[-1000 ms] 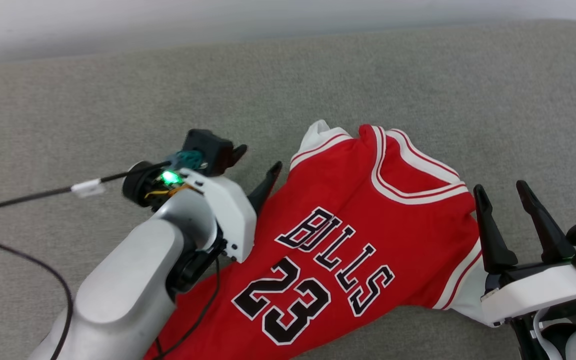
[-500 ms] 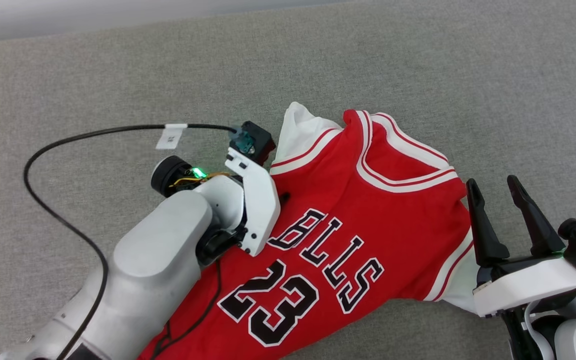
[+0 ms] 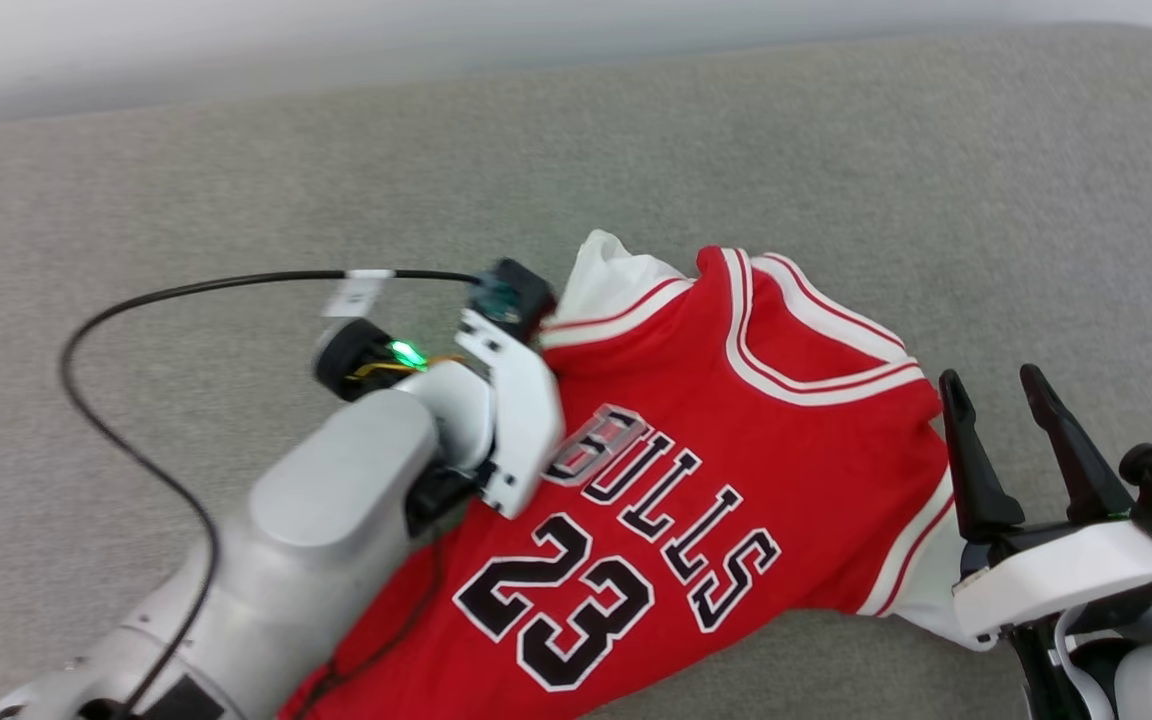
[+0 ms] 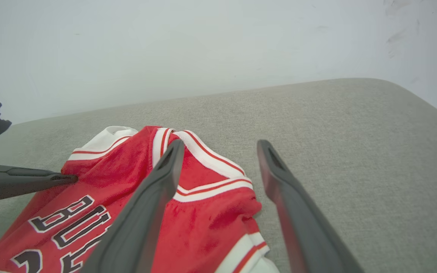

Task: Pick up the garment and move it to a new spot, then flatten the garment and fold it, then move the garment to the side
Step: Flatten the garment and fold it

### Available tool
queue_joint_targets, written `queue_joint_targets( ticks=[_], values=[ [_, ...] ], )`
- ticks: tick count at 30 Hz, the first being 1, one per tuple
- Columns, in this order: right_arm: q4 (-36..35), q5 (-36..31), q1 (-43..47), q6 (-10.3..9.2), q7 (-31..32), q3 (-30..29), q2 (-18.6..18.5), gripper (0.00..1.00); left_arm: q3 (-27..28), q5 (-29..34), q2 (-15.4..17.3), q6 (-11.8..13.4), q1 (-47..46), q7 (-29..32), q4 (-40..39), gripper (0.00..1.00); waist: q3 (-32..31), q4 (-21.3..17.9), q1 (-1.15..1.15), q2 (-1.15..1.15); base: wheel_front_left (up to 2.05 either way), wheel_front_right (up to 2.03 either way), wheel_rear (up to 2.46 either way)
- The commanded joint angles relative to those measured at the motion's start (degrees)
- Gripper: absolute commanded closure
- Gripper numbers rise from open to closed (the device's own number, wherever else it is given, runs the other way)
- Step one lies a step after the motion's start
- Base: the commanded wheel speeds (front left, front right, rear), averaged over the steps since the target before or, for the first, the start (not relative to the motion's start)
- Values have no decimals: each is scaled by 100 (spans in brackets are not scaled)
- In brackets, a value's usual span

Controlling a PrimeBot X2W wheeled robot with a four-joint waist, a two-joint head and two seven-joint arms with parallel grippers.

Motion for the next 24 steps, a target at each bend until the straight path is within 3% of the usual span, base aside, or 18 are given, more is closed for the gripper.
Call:
queue_joint_targets(
  ticks=[1, 4, 8, 14, 20, 21, 22, 23, 24],
  values=[
    [-17, -14, 88, -2, 28, -39, 14, 0, 80, 56, 104, 91, -11, -241, -16, 100, -166, 155, -1, 0, 0, 0, 0],
    [-25, -26, 148, -2, 64, -83, 13, 0, 141, 113, 235, 229, 128, -507, -116, 100, -280, 264, -1, 0, 0, 0, 0],
    [-39, -34, 267, -2, 161, -169, 14, 0, 293, 129, 667, 580, 553, -869, -516, 100, -515, 479, -1, 0, 0, 0, 0],
    [-24, -21, 443, -2, 270, -234, 14, 0, 740, -316, 1413, 1419, 1870, -1089, -1493, 100, -799, 667, -1, 0, 0, 0, 0],
    [-63, -3, 564, -2, 285, -268, 13, 0, 1209, -1097, 1687, 2178, 3479, -1315, -2356, 100, -944, 684, -1, 0, 0, 0, 0],
    [-66, -8, 578, -2, 290, -263, 13, 0, 1249, -1210, 1660, 2256, 3690, -1366, -2455, 81, -968, 675, -1, 0, 0, 0, 0],
    [-73, -26, 587, -2, 292, -283, 13, 0, 1279, -1289, 1612, 2315, 3861, -1419, -2545, 52, -996, 677, -1, 0, 0, 0, 0],
    [-78, -40, 594, -2, 298, -294, 13, 0, 1282, -1305, 1594, 2367, 4000, -1473, -2606, 0, -1024, 675, -1, 0, 0, 0, 0],
    [-80, -51, 613, -2, 317, -291, 13, 0, 1294, -1319, 1588, 2418, 4103, -1539, -2652, 0, -1055, 671, -1, 0, 0, 0, 0]
  ],
)
